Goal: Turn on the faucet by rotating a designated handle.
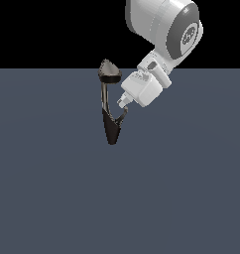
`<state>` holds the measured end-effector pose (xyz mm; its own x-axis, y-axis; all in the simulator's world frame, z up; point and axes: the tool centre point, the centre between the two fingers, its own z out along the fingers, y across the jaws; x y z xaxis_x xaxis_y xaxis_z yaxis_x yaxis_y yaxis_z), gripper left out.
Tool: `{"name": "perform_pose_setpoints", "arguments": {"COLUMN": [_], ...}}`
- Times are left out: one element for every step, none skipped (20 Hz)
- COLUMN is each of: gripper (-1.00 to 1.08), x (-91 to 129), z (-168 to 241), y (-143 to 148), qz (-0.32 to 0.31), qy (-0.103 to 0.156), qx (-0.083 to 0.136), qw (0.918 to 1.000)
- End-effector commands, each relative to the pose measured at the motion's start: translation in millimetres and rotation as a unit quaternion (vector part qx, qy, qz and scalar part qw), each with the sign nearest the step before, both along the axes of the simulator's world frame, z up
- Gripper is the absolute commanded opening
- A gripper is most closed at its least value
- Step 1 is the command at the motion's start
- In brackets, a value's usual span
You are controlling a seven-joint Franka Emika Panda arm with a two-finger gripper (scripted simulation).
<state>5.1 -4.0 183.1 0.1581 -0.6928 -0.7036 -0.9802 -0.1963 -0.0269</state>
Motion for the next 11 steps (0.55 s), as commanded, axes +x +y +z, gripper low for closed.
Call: {"name": "perform_pose_setpoints", "arguments": {"gripper": [-1.00,-1.00,-1.00,-1.00,-1.00,-1.00,-1.00,-1.00,-1.00,-1.00,-1.00], "x": [-0.2,-2.6,-5.1,-7.5,-10.0,-12.5,-14.9,-17.4,-19.8,-22.2,-22.2], "z": [0.0,-5.3,-10.5,-15.7,-20.9,-26.1,-31.3,-36.4,-41.5,-46.5,-46.5], "y": [-0.3,-5.6,-11.0,-16.3,-21.6,-27.0,-32.2,-37.5,-42.8,-47.9,-47.9], "qz": [0.000,0.000,-0.001,-0.001,-0.002,-0.002,-0.002,-0.003,-0.003,-0.004,-0.004], "qy": [0.000,0.002,0.003,0.004,0.005,0.007,0.008,0.009,0.010,0.012,0.012], "qx": [0.000,0.000,0.000,0.000,0.000,0.000,0.000,0.000,0.000,0.000,0.000], "qw": [1.0000,1.0000,1.0000,1.0000,1.0000,1.0000,1.0000,1.0000,0.9999,0.9999,0.9999]}}
